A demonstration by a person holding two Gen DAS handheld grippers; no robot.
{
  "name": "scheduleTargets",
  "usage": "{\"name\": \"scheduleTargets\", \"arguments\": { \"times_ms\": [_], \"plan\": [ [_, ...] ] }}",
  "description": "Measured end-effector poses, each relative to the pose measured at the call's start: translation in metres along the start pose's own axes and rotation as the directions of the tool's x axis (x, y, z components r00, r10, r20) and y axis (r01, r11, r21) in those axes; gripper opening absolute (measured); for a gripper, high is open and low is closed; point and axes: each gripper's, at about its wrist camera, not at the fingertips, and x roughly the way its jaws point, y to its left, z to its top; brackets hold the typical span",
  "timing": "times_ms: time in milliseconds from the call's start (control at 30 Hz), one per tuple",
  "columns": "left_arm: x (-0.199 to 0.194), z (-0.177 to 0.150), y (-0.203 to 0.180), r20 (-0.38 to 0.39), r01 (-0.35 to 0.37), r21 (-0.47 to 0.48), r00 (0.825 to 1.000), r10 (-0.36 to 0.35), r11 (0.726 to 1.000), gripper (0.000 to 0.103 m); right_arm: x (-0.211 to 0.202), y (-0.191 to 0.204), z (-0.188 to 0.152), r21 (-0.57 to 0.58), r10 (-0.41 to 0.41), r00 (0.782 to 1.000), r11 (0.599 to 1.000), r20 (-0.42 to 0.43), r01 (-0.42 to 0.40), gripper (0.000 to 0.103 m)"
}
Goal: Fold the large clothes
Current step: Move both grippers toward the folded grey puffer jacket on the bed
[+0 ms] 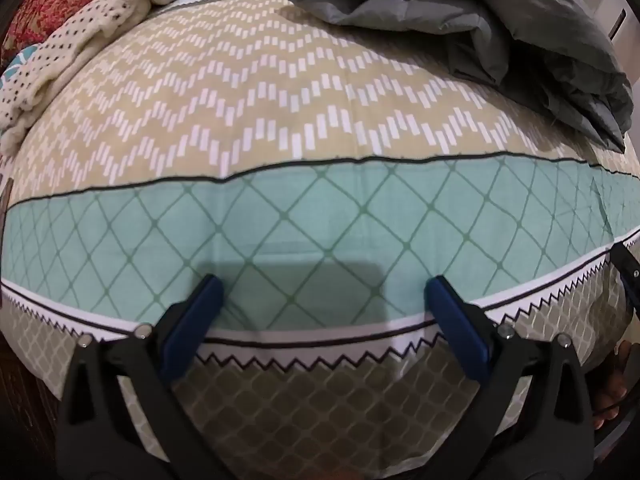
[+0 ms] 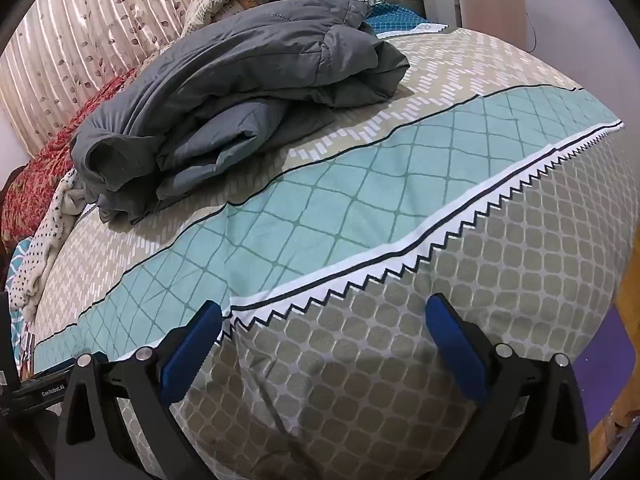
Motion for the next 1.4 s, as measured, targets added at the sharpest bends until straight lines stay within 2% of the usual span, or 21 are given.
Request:
{"name": "scheduleTargets", "arguments": {
  "times_ms": [167,300,367,433,600,667,700,733,767,867,900,967,1000,1033,1067,1100,1133,1167,1233,1333,1400],
  "plan": [
    [-0.002,0.0,0.007,0.007,0.006,-0.001,1.0,-0.006,1.0,0.099,-0.002,0.0,0.002,-0.003,0.002,1.0,1.0,-0.004,-0.002,0.025],
    [-0.005,-0.002,-0.003,0.05,-0.021,0.056,0.999,0.018,0.998,0.099,-0.006,-0.002,0.012,-0.03,0.036,0.999,0.999,-0.018,-0.036,0.025],
    [-0.009,0.0,-0.007,0.077,-0.052,0.122,0.996,0.043,0.991,0.098,-0.008,0.001,0.026,-0.058,0.026,1.0,0.998,0.017,-0.025,0.025],
    [-0.022,0.0,-0.015,0.161,-0.136,0.181,0.981,0.107,0.974,0.098,-0.018,0.001,0.04,-0.102,0.002,0.996,0.995,0.085,0.006,0.025],
    [-0.053,0.033,-0.036,0.414,-0.371,0.28,0.878,0.238,0.885,0.098,-0.018,0.006,0.078,-0.226,-0.069,0.978,0.968,0.195,0.113,0.025],
    [-0.056,0.058,-0.039,0.498,-0.457,0.302,0.824,0.271,0.836,0.098,-0.011,0.004,0.097,-0.244,-0.09,0.974,0.959,0.209,0.141,0.025],
    [-0.054,0.072,-0.043,0.545,-0.522,0.304,0.781,0.303,0.797,0.098,-0.01,0.0,0.102,-0.248,-0.104,0.971,0.956,0.217,0.158,0.025],
    [-0.054,0.081,-0.047,0.576,-0.567,0.304,0.75,0.326,0.766,0.098,-0.004,-0.002,0.11,-0.253,-0.117,0.969,0.952,0.219,0.172,0.024],
    [-0.05,0.094,-0.051,0.597,-0.599,0.308,0.726,0.34,0.739,0.098,0.002,-0.002,0.117,-0.261,-0.126,0.967,0.948,0.221,0.183,0.025],
    [-0.032,0.119,-0.07,0.63,-0.652,0.367,0.699,0.338,0.663,0.098,0.025,0.005,0.131,-0.314,-0.158,0.963,0.923,0.217,0.222,0.025],
    [-0.016,0.131,-0.079,0.627,-0.666,0.393,0.699,0.344,0.634,0.098,0.033,0.007,0.134,-0.332,-0.175,0.959,0.911,0.222,0.243,0.025],
    [-0.001,0.141,-0.092,0.612,-0.675,0.421,0.704,0.359,0.606,0.098,0.045,0.012,0.139,-0.36,-0.188,0.952,0.893,0.242,0.268,0.025],
    [0.003,0.149,-0.097,0.606,-0.667,0.432,0.713,0.352,0.607,0.093,0.05,0.015,0.143,-0.374,-0.191,0.946,0.884,0.261,0.281,0.025],
    [0.004,0.152,-0.103,0.595,-0.65,0.446,0.729,0.339,0.615,0.069,0.053,0.017,0.145,-0.385,-0.192,0.943,0.877,0.271,0.289,0.031],
    [0.007,0.159,-0.109,0.575,-0.632,0.458,0.747,0.334,0.625,0.039,0.054,0.021,0.149,-0.402,-0.182,0.944,0.87,0.277,0.286,0.065],
    [0.002,0.167,-0.11,0.548,-0.603,0.455,0.77,0.327,0.655,0.028,0.052,0.023,0.155,-0.418,-0.14,0.955,0.876,0.26,0.242,0.081],
    [-0.012,0.174,-0.108,0.538,-0.565,0.424,0.786,0.306,0.707,0.015,0.046,0.023,0.163,-0.411,-0.103,0.965,0.89,0.241,0.198,0.099],
    [-0.024,0.18,-0.103,0.547,-0.537,0.388,0.789,0.282,0.75,0.012,0.038,0.023,0.168,-0.396,-0.078,0.964,0.901,0.253,0.177,0.105],
    [-0.056,0.183,-0.093,0.586,-0.491,0.32,0.775,0.238,0.81,0.01,0.012,0.024,0.176,-0.376,-0.053,0.944,0.909,0.327,0.182,0.107],
    [-0.119,0.184,-0.074,0.643,-0.407,0.244,0.747,0.168,0.88,0.007,-0.049,0.029,0.19,-0.347,0.001,0.888,0.921,0.461,0.179,0.108],
    [-0.165,0.182,-0.065,0.695,-0.361,0.197,0.707,0.13,0.911,0.006,-0.087,0.033,0.198,-0.332,0.043,0.847,0.93,0.529,0.16,0.109]
  ]
}}
